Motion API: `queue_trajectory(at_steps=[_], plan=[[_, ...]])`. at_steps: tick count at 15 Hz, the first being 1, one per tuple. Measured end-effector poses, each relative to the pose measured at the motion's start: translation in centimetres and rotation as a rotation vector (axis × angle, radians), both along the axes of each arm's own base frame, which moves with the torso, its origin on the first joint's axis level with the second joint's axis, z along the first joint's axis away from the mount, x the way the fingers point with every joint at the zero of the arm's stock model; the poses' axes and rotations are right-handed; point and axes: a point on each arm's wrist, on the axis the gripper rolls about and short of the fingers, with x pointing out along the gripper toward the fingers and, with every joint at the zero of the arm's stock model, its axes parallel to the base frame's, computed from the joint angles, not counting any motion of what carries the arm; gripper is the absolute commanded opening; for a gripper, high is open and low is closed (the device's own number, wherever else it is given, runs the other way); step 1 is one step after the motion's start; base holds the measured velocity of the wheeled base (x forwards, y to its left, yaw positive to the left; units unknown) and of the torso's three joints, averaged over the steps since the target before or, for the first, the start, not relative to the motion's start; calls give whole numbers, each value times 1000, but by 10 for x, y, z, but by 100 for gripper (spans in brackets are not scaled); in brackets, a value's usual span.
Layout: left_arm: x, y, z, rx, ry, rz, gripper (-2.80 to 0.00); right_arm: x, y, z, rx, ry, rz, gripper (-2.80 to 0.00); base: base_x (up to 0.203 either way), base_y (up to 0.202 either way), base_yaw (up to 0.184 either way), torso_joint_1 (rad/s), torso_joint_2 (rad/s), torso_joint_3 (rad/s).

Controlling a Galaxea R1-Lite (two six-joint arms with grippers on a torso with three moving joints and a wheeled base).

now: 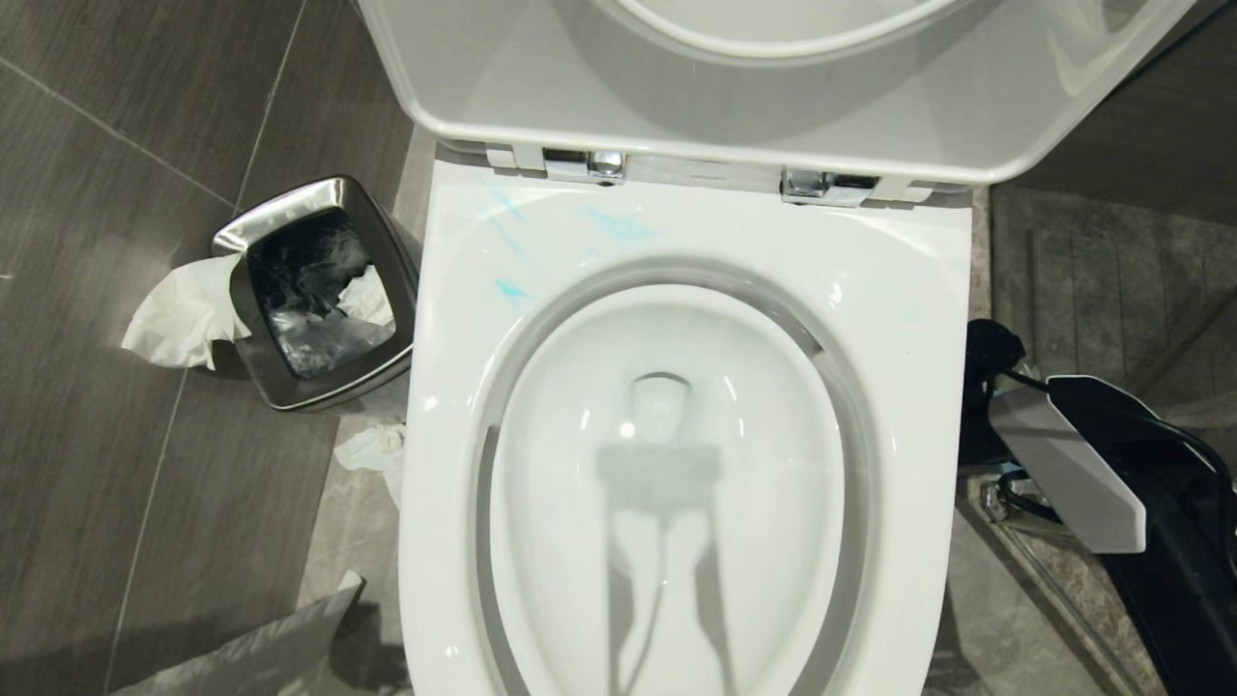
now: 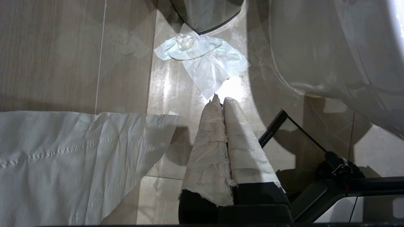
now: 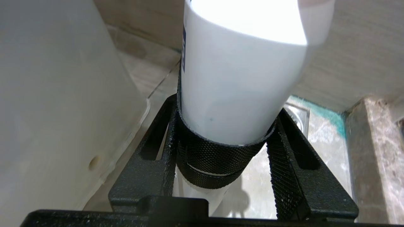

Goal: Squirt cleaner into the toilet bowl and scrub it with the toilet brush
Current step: Pour in the cleaning agent

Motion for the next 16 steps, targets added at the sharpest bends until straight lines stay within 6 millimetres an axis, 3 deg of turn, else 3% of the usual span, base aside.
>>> queue_trajectory(at_steps=[16], plan=[[0,0,0,0,0,0,-280,-44,-1,-17,-12,268,0,-280,0,0,0,0,0,0]])
